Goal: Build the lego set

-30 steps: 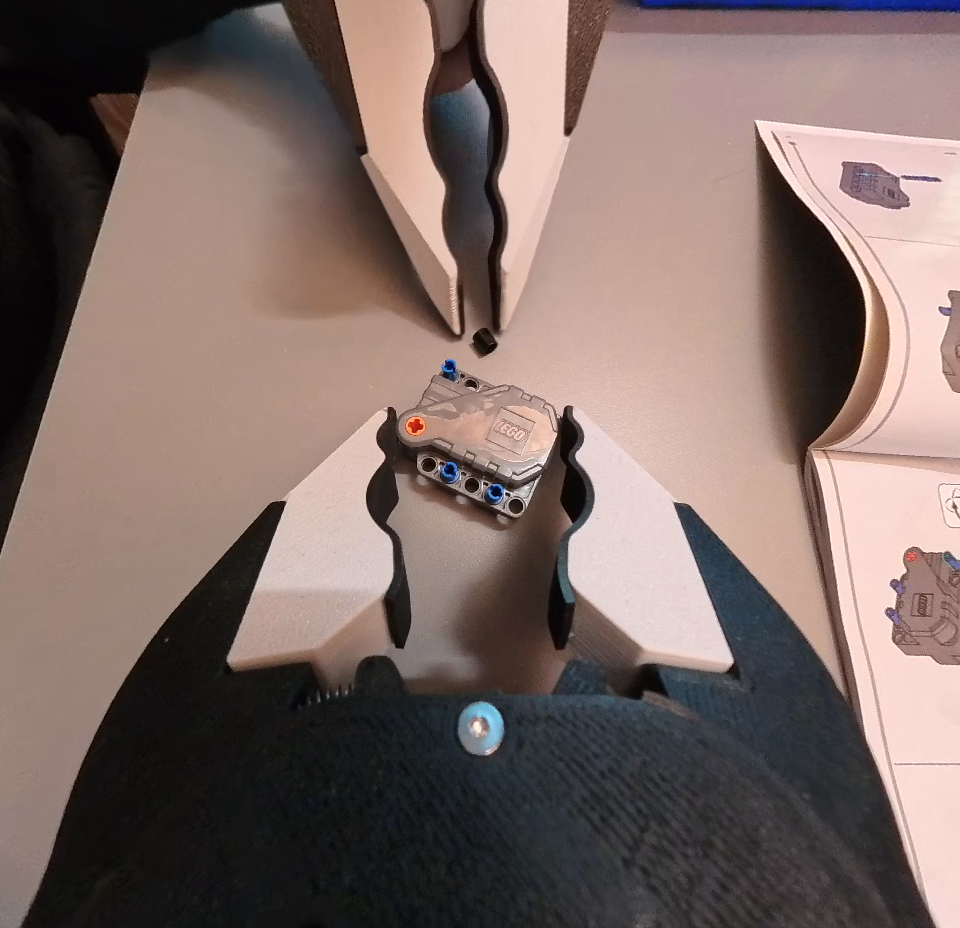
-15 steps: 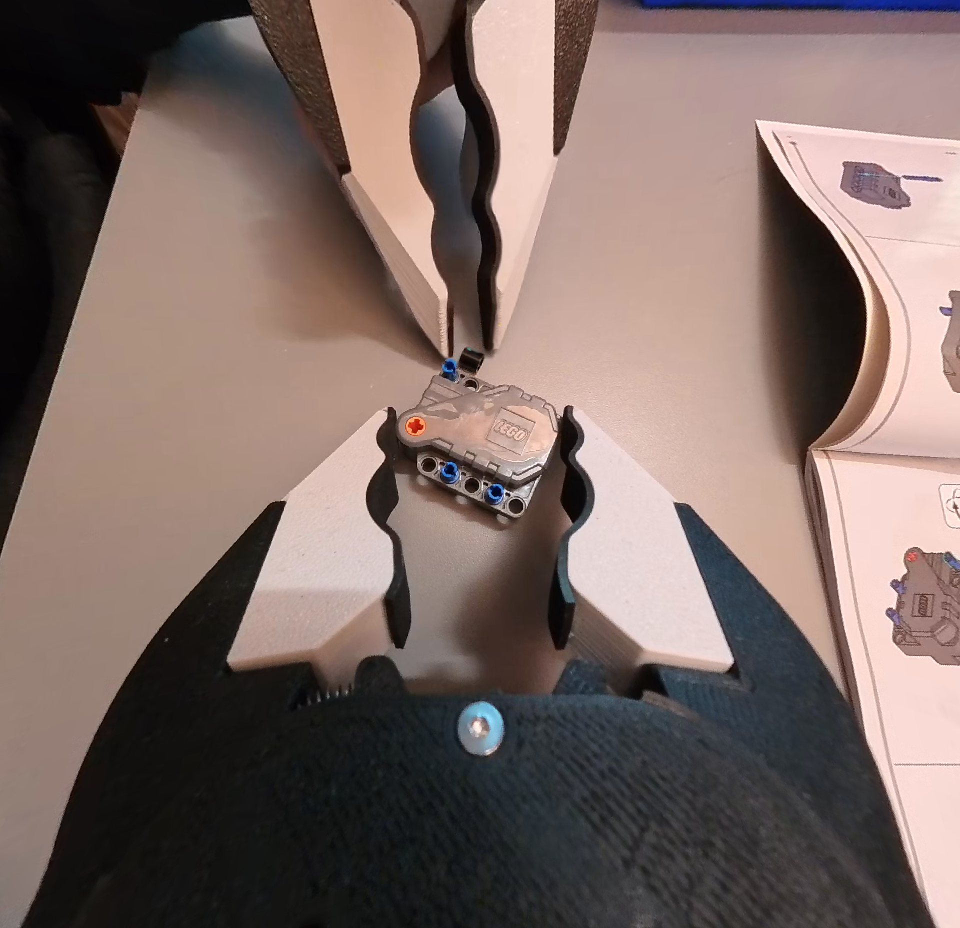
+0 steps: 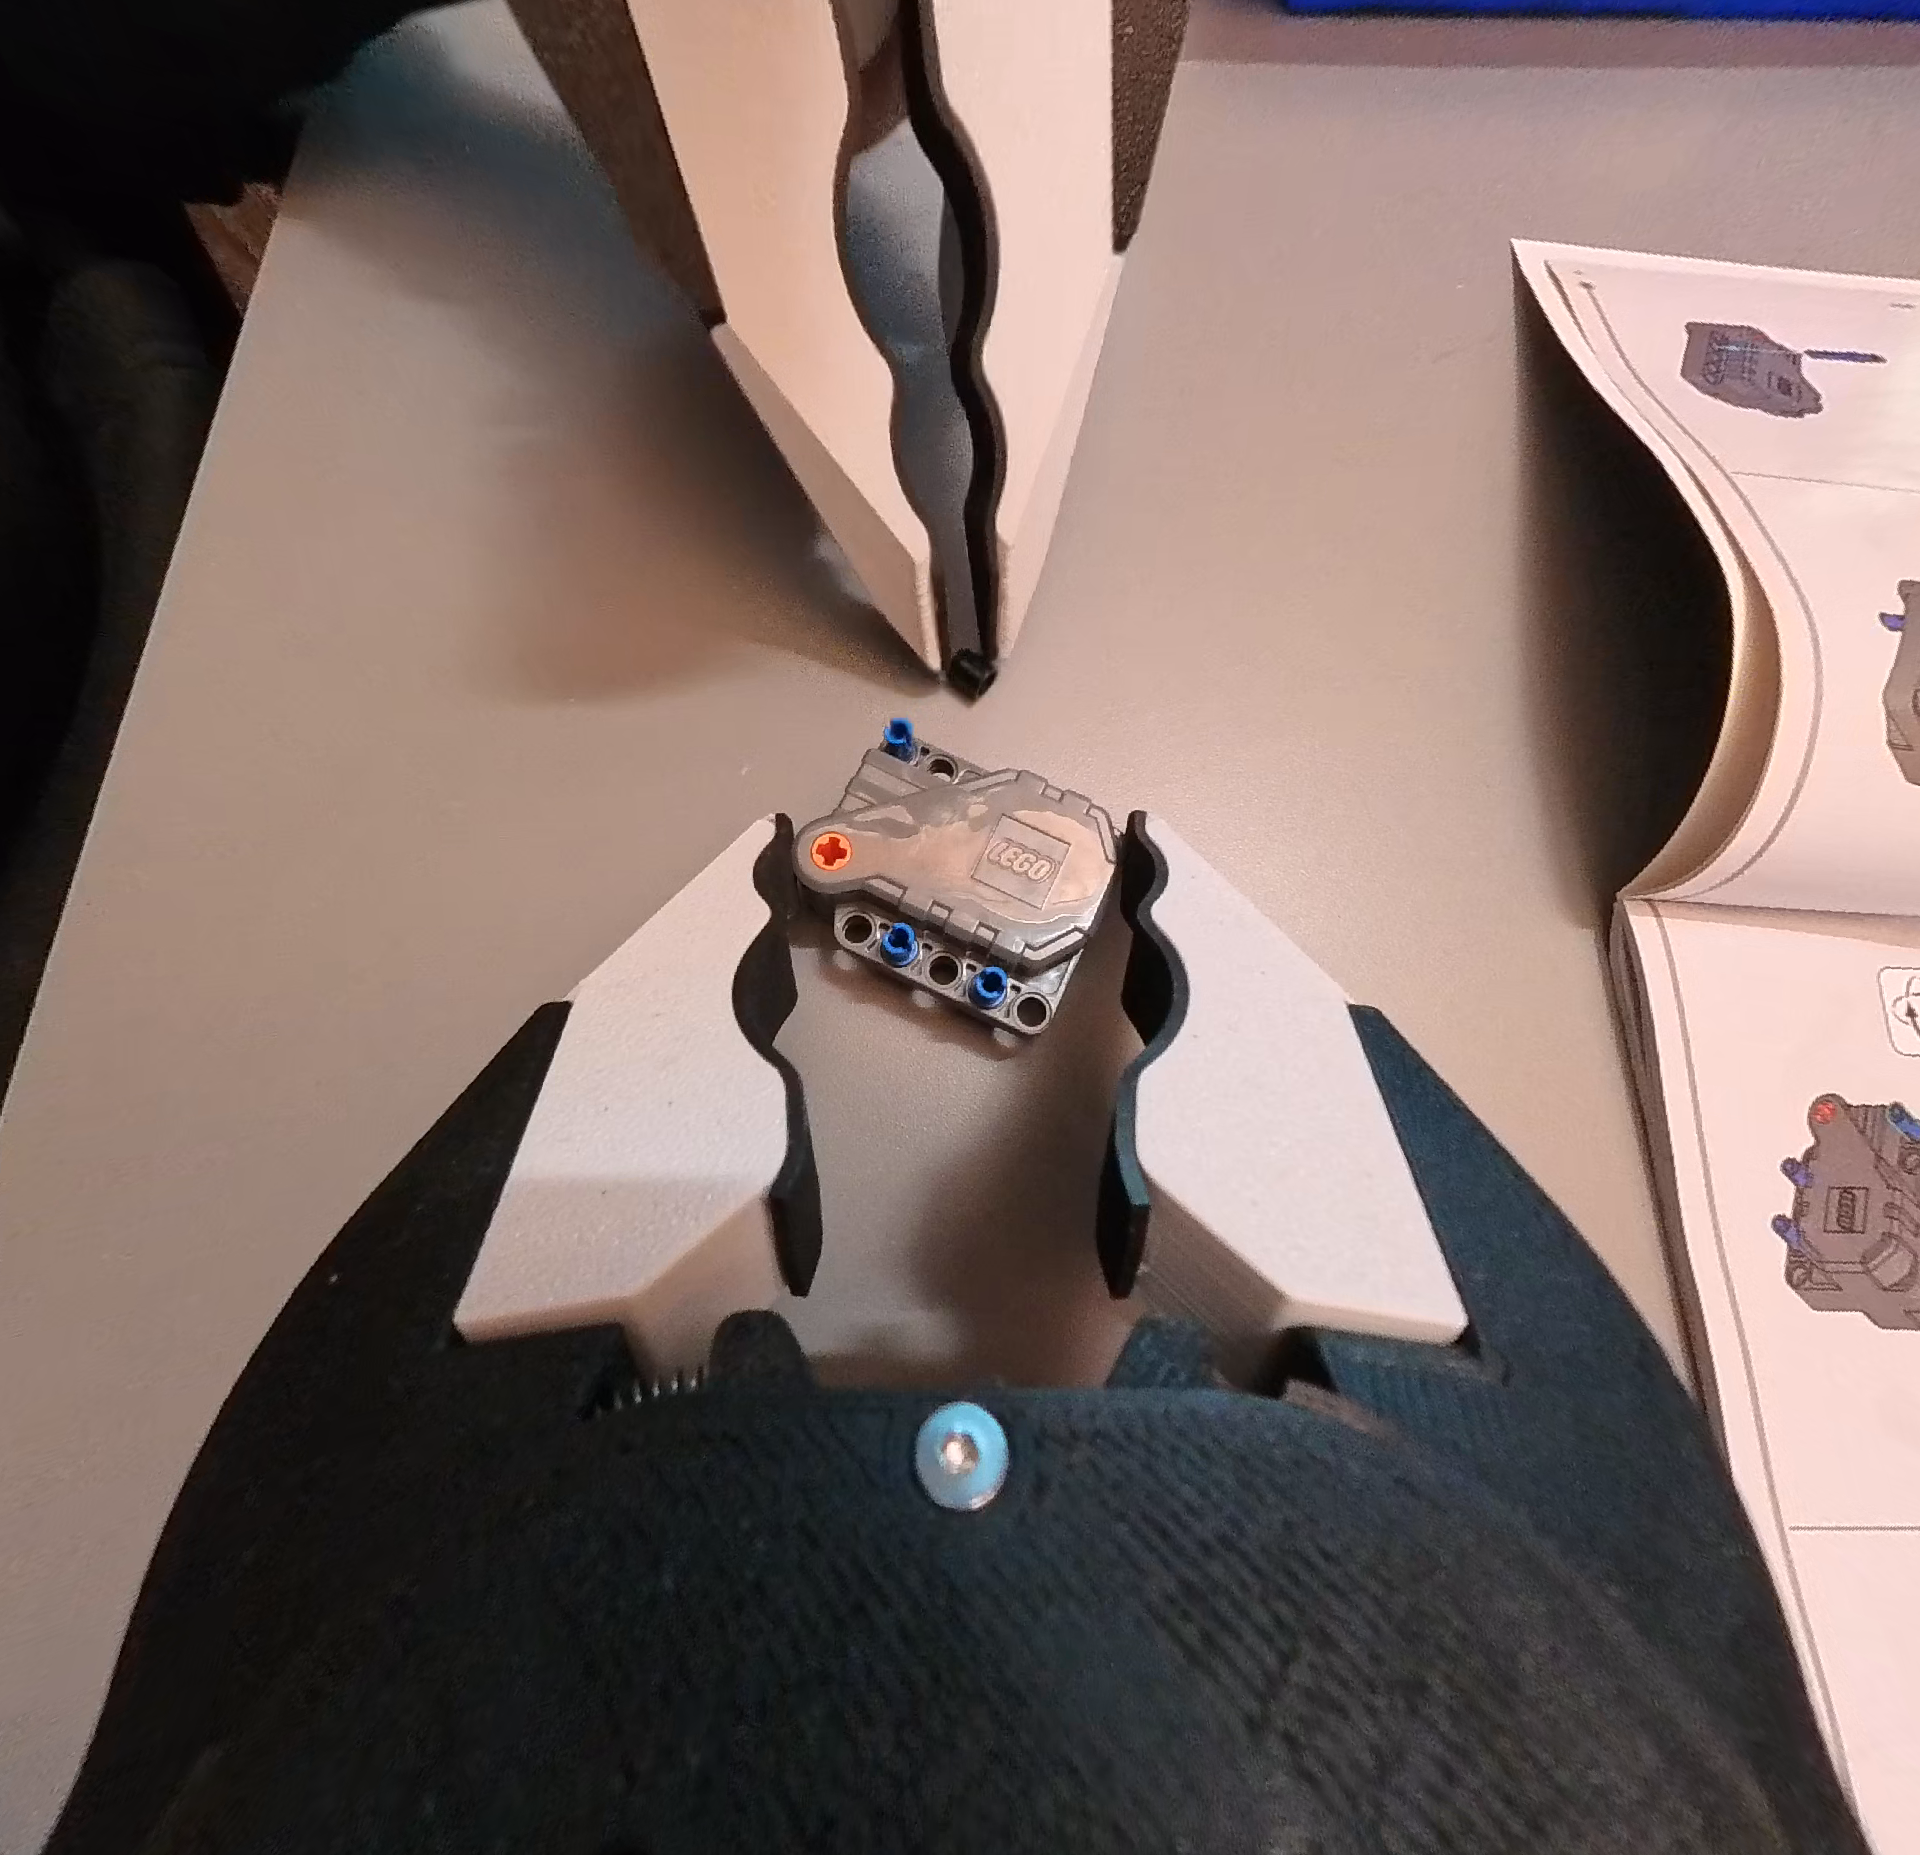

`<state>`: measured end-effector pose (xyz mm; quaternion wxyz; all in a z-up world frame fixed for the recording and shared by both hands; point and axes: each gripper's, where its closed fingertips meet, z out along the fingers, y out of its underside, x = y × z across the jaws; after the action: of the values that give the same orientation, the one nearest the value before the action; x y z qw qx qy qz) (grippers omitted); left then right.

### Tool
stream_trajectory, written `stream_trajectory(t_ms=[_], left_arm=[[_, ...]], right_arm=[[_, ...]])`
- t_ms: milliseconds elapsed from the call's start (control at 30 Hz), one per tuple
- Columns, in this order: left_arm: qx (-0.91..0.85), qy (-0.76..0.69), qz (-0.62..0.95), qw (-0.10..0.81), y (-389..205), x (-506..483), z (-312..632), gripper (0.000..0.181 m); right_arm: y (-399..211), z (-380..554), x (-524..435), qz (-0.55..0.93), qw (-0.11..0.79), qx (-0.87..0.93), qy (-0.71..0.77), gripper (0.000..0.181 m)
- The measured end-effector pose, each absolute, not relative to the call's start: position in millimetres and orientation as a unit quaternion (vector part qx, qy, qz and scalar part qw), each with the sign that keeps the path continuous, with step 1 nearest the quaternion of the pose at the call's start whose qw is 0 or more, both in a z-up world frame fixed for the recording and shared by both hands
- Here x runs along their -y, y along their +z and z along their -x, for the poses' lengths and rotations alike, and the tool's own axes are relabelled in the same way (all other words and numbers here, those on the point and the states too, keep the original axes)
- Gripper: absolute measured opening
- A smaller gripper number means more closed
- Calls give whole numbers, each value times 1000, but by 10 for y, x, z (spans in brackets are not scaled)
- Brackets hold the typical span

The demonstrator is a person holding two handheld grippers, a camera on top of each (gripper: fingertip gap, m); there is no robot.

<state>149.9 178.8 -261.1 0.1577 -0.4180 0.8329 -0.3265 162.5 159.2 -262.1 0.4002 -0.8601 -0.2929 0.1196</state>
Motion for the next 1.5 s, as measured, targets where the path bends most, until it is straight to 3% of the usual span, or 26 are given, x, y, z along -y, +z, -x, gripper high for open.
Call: stream_trajectory(t_ms=[33, 500, 1033, 1333, 1500], left_arm=[[-832, -327, 420, 157, -2605, -1809, -1494, 5], [-762, -321, 528, 193, -2614, -1986, -1530, 6], [-775, -308, 515, 198, -2658, -2027, -1485, 4], [-827, -274, 441, 215, -2634, -2033, -1456, 4], [-916, -163, 284, 234, -2509, -2074, -1324, 4]], right_arm=[[-2621, -1626, -1592, 860, 400, 293, 120, 62], [-2622, -1623, -1591, 860, 400, 294, 120, 62], [-2622, -1620, -1589, 860, 400, 294, 121, 62], [-2622, -1620, -1588, 860, 400, 294, 121, 62], [-2621, -1620, -1589, 860, 399, 294, 122, 62]])
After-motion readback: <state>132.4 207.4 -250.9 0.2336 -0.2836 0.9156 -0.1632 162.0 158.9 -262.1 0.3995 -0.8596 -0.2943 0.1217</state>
